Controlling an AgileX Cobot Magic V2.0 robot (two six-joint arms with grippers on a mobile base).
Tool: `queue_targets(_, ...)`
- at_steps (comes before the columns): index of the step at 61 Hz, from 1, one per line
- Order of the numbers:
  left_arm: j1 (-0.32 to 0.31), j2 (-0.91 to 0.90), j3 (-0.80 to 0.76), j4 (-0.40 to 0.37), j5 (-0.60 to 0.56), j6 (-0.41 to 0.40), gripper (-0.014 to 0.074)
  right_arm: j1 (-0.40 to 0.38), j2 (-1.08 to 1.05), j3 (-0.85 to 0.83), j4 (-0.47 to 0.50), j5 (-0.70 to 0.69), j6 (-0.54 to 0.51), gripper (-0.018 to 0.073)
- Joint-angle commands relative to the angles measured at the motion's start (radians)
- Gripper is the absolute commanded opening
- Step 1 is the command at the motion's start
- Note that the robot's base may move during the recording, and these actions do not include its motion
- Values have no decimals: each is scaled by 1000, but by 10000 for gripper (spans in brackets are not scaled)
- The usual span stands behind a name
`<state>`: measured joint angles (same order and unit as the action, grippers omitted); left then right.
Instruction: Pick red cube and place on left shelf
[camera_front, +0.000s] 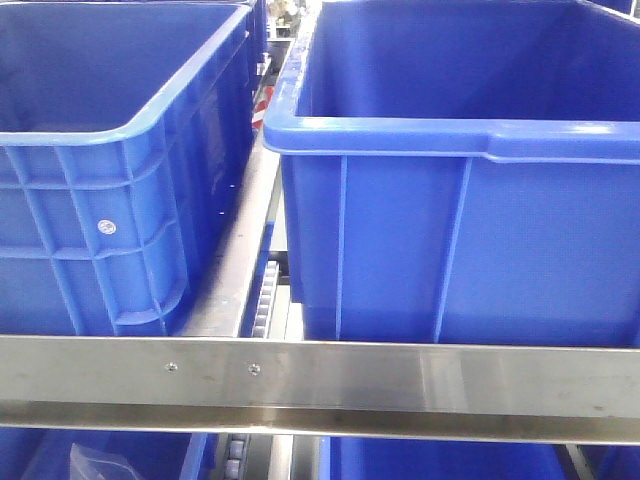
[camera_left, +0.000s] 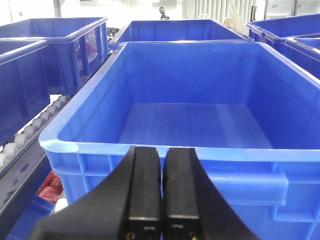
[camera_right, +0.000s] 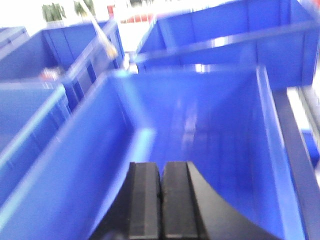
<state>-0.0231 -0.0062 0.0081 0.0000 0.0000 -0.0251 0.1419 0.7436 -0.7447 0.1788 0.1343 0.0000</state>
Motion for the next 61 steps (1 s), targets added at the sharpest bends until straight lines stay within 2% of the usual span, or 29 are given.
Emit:
queue_targets(1,2,-14,25,0,-86,0,102,-2,-9,-28,4,-95,-6,48)
queue_targets(21,2,-14,25,0,-86,0,102,-4,-9,-28,-1,-105,-6,48)
queue_targets(34,2,-14,25,0,-86,0,102,-23,-69,16,-46,-15,-6,48)
queue_targets(44,2,-14,25,0,-86,0,102,-53,-180,161,-62,-44,-6,48)
queue_targets(61,2,-14,25,0,-86,0,102,-101,-447,527,-68,-134,-6,48)
